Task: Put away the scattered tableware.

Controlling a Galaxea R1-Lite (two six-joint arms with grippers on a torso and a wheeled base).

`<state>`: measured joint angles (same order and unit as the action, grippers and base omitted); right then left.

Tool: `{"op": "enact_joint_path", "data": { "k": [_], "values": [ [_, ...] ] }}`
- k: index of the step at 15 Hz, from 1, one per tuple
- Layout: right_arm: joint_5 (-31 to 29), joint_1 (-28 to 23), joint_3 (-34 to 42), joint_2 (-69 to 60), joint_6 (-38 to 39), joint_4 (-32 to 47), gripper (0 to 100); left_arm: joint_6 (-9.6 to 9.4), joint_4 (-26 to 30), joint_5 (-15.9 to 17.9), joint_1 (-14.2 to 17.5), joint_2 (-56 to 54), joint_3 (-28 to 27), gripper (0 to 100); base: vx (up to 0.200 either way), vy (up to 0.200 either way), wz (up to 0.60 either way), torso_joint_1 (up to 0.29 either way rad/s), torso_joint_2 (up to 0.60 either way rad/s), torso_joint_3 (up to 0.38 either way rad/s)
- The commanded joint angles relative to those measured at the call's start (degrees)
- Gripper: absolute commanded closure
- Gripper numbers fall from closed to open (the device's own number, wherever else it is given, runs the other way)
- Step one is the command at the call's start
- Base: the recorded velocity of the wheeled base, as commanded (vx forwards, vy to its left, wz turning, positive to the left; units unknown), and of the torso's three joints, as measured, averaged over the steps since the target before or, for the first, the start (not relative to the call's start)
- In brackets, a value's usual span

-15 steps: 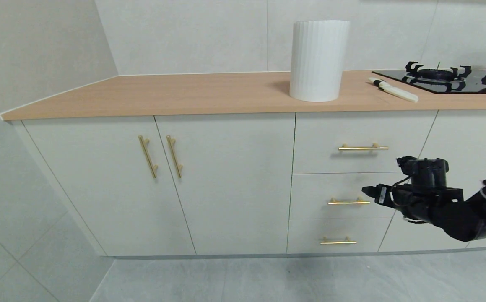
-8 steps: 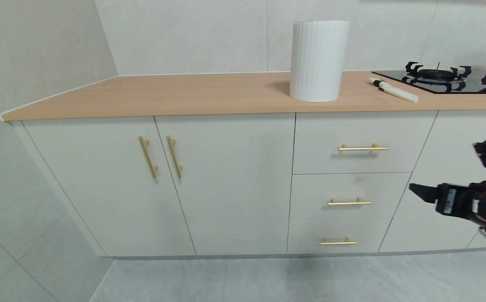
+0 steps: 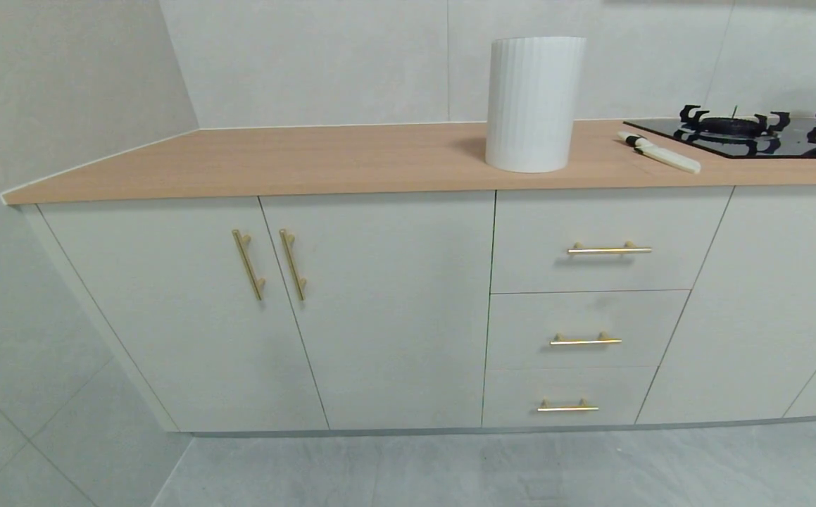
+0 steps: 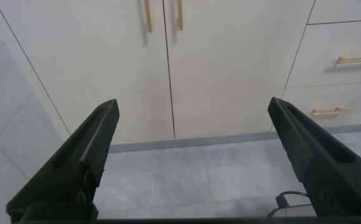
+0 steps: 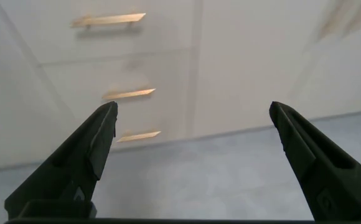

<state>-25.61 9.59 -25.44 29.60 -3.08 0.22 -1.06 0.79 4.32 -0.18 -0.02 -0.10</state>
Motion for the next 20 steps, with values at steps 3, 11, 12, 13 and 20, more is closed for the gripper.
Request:
{"op": "enact_joint_path", "data": {
  "k": [3,11,12,13,20],
  "values": [
    [-2.25,-6.78,-0.31,-24.41,-5.62,11.21,0,0.01,0.0,-0.01,0.01,0.02,0.01,0,0.0,0.0,0.0,0.0,0.0,0.0],
    [19.55,-9.51,16.74,-29.6,-3.86,1.1,0,0.01,0.0,-0.01,0.01,0.02,0.01,0,0.0,0.0,0.0,0.0,0.0,0.0],
    [21.48,-9.51,22.1,-29.6,-3.86,-4.09,0,0.01,0.0,-0.01,0.01,0.02,0.01,0,0.0,0.0,0.0,0.0,0.0,0.0],
    [23.06,-9.51,24.83,-29.6,-3.86,-6.81,0,0.01,0.0,-0.01,0.01,0.02,0.01,0,0.0,0.0,0.0,0.0,0.0,0.0],
    [26.49,-9.51,25.44,-29.6,0.62,-0.22,0,0.01,0.0,-0.01,0.01,0.02,0.01,0,0.0,0.0,0.0,0.0,0.0,0.0]
  ]
}}
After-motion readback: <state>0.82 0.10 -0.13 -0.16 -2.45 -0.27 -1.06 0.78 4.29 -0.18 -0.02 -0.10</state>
